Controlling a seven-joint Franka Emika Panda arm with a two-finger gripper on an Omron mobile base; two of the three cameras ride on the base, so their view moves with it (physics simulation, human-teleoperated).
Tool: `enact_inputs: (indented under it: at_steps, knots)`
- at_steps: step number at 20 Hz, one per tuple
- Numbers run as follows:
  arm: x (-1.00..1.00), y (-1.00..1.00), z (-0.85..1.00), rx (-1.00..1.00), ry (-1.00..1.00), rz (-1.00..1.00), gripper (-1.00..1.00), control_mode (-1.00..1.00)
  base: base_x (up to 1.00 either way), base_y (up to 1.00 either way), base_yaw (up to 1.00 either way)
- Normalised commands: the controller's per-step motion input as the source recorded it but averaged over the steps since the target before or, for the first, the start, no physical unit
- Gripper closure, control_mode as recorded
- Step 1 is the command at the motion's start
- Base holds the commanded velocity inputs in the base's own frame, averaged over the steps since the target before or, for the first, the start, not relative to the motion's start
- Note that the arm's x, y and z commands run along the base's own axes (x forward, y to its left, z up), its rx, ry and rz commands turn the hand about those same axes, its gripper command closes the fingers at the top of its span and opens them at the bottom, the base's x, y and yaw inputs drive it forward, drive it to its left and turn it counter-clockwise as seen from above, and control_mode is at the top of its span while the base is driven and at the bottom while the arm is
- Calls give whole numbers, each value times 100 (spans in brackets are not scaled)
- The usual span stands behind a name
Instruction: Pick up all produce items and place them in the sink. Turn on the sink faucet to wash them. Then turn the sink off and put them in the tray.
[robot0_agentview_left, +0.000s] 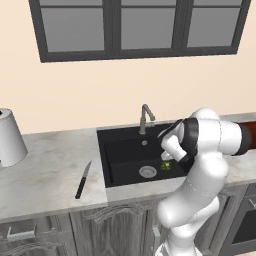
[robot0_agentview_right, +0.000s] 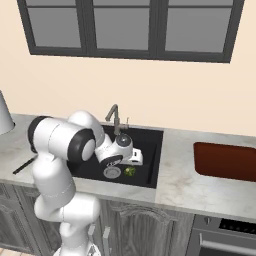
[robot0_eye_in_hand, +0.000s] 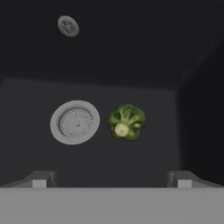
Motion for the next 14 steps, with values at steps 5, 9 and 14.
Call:
enact_inputs:
  at_steps: [5, 9, 14]
  knots:
    - [1, -4, -22, -1, 0, 0, -100, -100, 0, 0, 0]
    - [7, -5, -12, 0, -1, 0, -100, -100, 0, 0, 0]
    - [4, -5, -10, 0, -3, 0, -100, -100, 0, 0, 0]
